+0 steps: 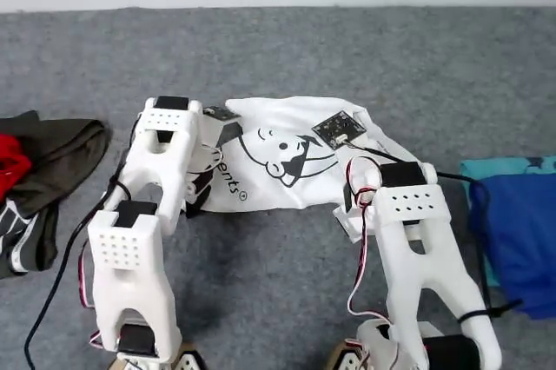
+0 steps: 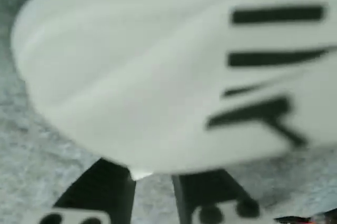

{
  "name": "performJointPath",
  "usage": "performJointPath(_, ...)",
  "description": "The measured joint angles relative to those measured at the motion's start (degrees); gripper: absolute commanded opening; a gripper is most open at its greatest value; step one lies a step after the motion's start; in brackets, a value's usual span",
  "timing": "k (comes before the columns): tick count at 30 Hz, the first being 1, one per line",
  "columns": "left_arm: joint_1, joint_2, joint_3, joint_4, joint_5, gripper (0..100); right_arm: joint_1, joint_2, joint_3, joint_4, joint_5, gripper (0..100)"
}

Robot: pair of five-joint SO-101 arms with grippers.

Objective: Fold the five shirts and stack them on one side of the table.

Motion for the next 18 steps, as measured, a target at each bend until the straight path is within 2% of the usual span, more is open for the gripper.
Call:
performJointPath(6, 3.25, -4.75, 0.18, 2.20, -1.32, 1, 0.00, 0.00, 2.11, 0.00, 0.00, 39.0)
performJointPath(13, 3.96, -19.87, 0.70, 4.48, -3.16, 1, 0.00, 0.00, 4.31, -0.18, 0.00, 39.0)
performJointPath(18, 3.78, -22.95, 4.04, 4.48, -3.25, 1, 0.09, 0.00, 8.88, -8.35, 0.00, 39.0)
